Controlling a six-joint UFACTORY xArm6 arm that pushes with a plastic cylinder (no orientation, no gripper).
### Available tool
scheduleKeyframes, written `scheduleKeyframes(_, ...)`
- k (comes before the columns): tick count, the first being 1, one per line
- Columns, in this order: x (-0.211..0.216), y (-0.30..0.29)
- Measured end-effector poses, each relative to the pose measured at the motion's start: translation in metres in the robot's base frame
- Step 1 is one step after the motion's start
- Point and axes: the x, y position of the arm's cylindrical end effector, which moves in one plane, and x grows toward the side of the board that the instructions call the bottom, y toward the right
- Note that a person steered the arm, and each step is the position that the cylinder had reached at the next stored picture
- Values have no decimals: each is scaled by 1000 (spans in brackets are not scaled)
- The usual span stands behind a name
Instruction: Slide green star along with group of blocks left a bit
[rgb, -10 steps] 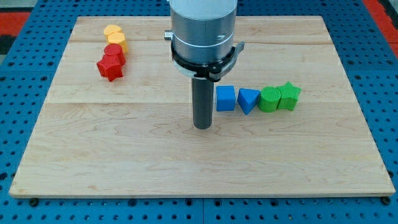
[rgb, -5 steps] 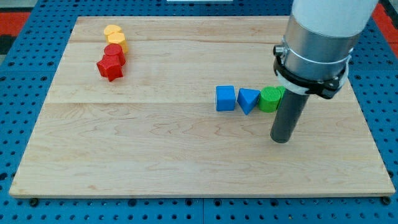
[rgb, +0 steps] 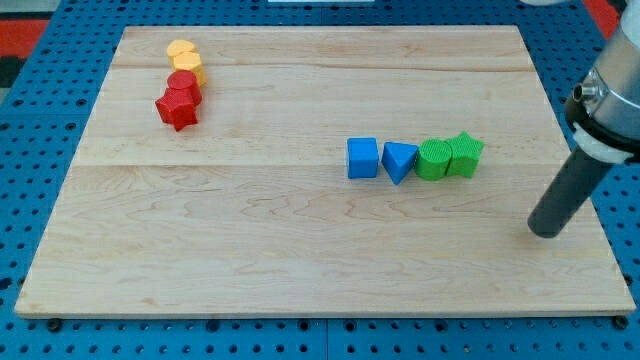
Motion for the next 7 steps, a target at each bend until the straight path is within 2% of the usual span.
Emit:
scheduleKeyframes(3,-70,-29)
scheduleKeyframes(6,-103,-82)
scheduleKeyframes(7,-104,-74)
